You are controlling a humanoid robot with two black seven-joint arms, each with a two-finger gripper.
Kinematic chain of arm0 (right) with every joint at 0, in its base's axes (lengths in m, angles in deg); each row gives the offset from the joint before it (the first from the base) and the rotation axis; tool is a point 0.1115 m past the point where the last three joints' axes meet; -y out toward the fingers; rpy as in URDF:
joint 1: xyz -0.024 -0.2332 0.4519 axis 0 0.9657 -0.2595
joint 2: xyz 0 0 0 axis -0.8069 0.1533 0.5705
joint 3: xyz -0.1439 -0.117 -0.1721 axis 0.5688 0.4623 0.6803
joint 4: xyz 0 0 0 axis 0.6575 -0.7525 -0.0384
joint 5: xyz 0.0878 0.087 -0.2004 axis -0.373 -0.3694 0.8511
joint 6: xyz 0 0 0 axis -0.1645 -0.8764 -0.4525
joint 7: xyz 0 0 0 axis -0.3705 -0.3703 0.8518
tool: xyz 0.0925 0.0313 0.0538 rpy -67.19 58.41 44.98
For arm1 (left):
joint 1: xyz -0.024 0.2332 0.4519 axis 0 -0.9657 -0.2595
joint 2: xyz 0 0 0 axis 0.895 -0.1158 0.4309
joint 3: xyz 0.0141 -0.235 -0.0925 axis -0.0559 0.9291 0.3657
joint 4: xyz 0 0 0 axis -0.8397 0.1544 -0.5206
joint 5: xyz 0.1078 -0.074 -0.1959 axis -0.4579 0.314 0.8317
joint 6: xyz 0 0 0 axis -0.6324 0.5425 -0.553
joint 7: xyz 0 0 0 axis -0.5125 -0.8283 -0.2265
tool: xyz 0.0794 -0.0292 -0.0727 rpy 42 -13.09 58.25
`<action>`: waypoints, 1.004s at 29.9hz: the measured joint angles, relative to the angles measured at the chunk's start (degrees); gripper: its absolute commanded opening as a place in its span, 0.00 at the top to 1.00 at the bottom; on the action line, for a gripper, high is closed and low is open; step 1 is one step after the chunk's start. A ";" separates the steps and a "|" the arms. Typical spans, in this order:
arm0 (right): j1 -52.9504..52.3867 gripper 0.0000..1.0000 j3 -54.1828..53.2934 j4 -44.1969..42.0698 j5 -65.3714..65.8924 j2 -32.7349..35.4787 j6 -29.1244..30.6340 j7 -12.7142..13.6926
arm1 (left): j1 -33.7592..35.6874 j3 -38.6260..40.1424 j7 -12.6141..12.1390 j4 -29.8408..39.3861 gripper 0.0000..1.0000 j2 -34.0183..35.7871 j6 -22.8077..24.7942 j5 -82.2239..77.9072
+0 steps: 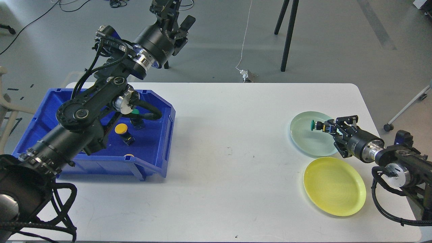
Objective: Pass button and place on color plate
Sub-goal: 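Lower the green button onto the pale green plate, open right gripper, then move the left gripper back over the blue bin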
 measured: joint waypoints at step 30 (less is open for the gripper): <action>-2.57 0.08 -34.05 1.62 -3.78 12.27 9.72 -0.02 | -0.55 2.92 0.01 1.46 0.01 8.92 -0.22 -0.03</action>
